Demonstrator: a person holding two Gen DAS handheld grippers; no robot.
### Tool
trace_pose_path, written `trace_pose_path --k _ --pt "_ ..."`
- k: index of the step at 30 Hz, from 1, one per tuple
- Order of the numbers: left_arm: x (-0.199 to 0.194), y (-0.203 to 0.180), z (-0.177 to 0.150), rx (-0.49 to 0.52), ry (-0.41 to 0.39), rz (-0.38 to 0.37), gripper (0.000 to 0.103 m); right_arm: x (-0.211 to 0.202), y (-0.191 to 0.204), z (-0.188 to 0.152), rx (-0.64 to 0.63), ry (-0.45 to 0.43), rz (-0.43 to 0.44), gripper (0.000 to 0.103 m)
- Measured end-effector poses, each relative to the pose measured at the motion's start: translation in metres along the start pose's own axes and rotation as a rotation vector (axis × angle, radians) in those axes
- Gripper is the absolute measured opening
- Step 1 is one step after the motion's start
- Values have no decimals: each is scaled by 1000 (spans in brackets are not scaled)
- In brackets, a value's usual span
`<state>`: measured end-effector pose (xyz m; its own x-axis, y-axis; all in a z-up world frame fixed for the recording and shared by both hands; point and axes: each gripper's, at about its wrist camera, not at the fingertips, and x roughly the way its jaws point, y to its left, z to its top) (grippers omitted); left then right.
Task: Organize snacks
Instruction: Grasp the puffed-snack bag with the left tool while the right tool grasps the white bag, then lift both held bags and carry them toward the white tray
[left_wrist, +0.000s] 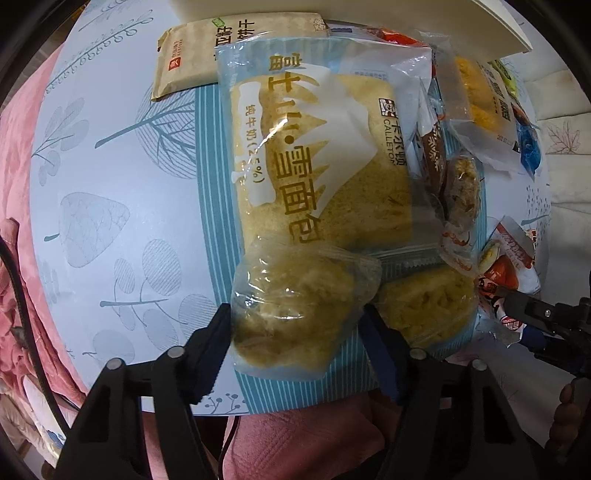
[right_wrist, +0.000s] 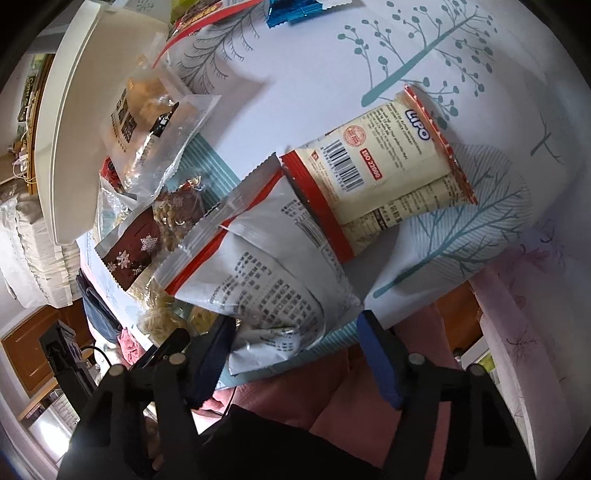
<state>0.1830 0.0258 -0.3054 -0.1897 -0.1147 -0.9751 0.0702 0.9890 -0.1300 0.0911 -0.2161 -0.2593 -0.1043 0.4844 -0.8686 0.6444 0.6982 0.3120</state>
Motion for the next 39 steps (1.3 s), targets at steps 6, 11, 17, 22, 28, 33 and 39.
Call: trace_pose_path --k 6,11,17,22,28,33,39 --pt "-4 3 -5 -25 2 -2 58 -3 6 0 -25 -5 -9 57" --pt "-7 7 -12 -47 2 23 57 -4 8 -2 -30 -7 -18 53" --pt "-20 8 -24 -78 -20 53 57 -9 6 -4 -52 2 -1 49" --pt "-43 7 -45 -110 -72 57 56 -22 7 -9 -102 -7 28 48" --pt "-85 -2 -67 -177 -162 56 56 -45 5 -12 -182 -16 78 47" --pt "-125 -13 -83 -217 -258 65 56 -69 9 -24 -265 -41 120 47" --pt "-174 -29 -93 -246 -371 50 57 -102 15 -30 -368 -89 172 47"
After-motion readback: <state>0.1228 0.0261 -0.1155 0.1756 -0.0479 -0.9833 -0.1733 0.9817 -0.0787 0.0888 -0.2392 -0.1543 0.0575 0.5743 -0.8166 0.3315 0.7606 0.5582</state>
